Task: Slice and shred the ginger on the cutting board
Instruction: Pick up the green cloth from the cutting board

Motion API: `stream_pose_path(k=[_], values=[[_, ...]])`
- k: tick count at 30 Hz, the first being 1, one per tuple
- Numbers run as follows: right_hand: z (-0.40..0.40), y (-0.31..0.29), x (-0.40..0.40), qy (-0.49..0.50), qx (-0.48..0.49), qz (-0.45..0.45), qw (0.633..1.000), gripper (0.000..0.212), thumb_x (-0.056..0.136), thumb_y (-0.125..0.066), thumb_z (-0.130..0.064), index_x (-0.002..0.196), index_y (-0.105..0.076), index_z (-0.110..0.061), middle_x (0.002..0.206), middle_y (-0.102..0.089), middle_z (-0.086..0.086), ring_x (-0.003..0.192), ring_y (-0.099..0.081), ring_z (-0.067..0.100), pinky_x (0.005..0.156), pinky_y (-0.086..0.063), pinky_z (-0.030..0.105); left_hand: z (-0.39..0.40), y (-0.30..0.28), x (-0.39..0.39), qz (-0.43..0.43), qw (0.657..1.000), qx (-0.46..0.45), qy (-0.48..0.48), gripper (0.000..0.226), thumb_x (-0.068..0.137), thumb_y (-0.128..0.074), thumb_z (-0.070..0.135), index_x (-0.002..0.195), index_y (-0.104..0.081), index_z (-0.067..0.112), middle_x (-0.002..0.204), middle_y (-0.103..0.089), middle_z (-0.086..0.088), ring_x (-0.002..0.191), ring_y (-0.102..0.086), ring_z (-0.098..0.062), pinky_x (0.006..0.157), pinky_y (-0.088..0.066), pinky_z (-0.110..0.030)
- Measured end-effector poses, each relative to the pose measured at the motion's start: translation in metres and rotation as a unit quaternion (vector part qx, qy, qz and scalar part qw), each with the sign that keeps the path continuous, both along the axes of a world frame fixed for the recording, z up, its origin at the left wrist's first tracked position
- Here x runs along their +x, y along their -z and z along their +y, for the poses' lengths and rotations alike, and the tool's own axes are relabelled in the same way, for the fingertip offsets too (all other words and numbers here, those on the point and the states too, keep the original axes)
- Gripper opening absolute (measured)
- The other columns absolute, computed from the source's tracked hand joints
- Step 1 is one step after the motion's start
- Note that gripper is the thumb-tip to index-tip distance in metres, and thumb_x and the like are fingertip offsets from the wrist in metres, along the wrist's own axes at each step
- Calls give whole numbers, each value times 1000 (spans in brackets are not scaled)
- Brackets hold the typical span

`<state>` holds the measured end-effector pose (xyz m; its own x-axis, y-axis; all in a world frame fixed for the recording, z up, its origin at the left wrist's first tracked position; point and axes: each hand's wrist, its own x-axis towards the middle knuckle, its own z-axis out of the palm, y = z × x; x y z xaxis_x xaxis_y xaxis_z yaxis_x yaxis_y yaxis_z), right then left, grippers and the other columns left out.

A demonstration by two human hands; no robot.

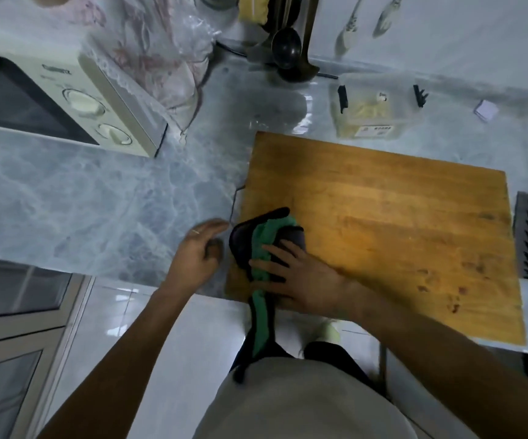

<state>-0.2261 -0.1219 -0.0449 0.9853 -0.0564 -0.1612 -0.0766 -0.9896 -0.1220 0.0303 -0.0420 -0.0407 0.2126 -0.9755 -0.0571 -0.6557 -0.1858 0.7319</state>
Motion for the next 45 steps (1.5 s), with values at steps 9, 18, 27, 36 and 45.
stream_pose_path(k=[9,18,27,36,45], values=[[-60,-10,72,315,28,52,947,53,103,-33,-50,151,-45,-31,165,-27,12,149,-18,50,117,-16,70,-36,-12,-24,65,992,68,-85,46,96,-49,2,140,-45,13,120,-59,3,107,-59,-19,83,-45,-23],[-146,-25,65,411,-8,67,909,57,106,-24,-51,161,-18,-37,170,-4,4,154,2,42,120,-7,66,-34,-24,-30,51,993,81,-64,71,95,-51,1,156,-22,23,140,-53,-4,112,-50,-10,90,-40,-17],[-139,-20,-2,483,-7,68,873,55,108,-31,-42,161,-21,-30,170,-6,3,155,2,38,123,-4,61,-52,-21,-64,-17,997,12,-80,65,87,-55,-2,147,-42,20,154,-34,-6,137,-34,-18,107,-31,-22],[-145,-19,-128,325,-13,53,944,60,99,-46,-33,157,-32,-31,169,-17,2,155,-10,37,124,-10,58,-88,-29,-121,-16,996,8,-92,59,89,-48,0,145,-45,17,139,-51,-9,119,-52,-26,101,-41,-29],[-67,22,-146,1,-4,-26,1000,51,93,-52,-28,144,-56,-22,156,-46,6,148,-33,38,108,-44,55,-100,-41,-163,19,987,24,-161,52,89,-45,5,139,-51,16,139,-55,-7,127,-51,-25,110,-41,-41]])
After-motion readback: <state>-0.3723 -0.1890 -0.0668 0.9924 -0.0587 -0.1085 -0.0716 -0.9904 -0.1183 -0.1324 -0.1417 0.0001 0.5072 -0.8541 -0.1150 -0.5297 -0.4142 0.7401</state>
